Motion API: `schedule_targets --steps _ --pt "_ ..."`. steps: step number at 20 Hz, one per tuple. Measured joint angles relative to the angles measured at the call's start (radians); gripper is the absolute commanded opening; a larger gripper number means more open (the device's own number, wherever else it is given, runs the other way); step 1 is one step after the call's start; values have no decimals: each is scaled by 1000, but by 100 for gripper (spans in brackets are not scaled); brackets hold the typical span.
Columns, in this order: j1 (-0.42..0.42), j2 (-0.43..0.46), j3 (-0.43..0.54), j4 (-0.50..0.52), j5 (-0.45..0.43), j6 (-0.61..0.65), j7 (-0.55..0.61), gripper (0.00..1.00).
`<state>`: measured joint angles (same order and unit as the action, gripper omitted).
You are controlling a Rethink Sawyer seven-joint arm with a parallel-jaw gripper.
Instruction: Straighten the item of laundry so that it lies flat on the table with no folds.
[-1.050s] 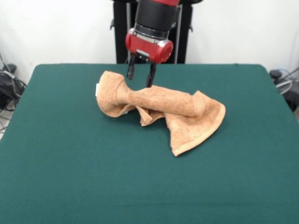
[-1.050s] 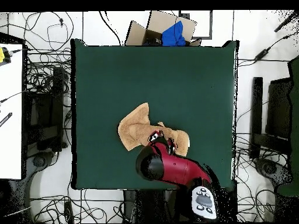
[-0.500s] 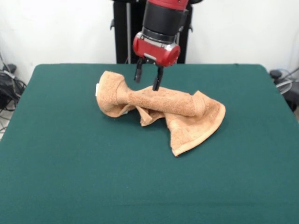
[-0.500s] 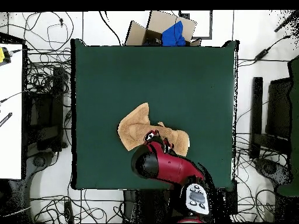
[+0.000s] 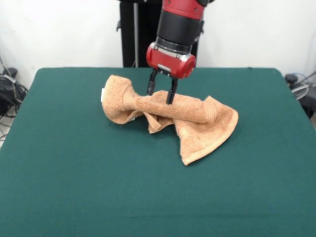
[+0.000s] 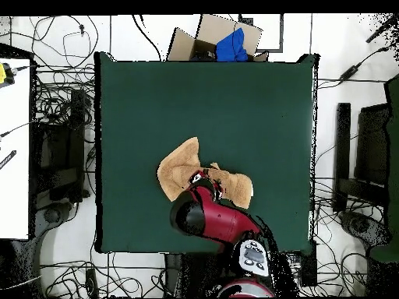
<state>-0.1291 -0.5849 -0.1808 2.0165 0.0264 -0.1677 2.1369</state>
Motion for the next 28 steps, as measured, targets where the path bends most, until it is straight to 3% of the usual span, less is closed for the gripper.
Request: schedule_targets --steps 11,21,28 --pt "1 46 0 9 19 -78 0 100" --pt "-5 8 2 29 17 -78 0 100" --pt "-137 -89 79 130 -19 -74 0 100"
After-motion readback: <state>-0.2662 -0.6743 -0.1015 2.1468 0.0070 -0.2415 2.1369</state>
